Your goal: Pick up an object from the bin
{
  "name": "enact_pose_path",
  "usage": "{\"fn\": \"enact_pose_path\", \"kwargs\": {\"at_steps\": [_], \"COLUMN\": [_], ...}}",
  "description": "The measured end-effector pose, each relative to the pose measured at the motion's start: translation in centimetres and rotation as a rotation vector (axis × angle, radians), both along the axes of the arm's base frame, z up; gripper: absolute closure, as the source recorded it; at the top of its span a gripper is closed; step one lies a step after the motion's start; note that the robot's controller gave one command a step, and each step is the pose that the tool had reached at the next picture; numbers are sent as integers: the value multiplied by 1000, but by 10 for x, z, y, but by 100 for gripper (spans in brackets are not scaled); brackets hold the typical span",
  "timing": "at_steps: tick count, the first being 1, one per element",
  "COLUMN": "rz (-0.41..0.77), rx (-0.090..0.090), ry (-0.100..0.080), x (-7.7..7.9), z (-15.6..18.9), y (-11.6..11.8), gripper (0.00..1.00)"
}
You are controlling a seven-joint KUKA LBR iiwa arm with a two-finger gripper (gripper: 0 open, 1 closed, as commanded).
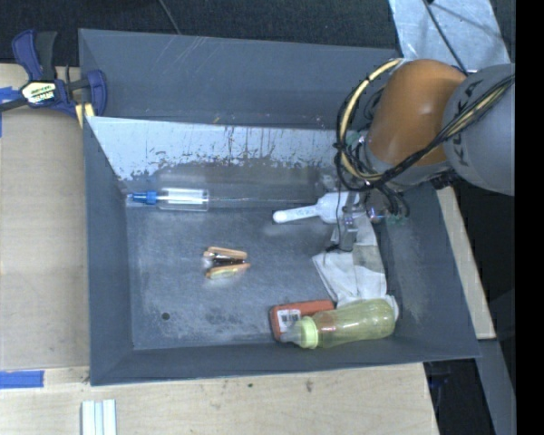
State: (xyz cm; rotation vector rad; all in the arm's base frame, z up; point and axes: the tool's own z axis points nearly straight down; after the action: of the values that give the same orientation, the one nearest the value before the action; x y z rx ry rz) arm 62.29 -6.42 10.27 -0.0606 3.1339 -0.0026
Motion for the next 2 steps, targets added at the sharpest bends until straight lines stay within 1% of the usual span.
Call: {"fn": "enact_pose_path", "kwargs": {"at_steps": [1,2], "rz": [39,39], "rx": [1,1], "ry": [4,4], "x": [-2,-2], "z": [-19,-19], "y": [-8,-8], "gripper": [100,100]}}
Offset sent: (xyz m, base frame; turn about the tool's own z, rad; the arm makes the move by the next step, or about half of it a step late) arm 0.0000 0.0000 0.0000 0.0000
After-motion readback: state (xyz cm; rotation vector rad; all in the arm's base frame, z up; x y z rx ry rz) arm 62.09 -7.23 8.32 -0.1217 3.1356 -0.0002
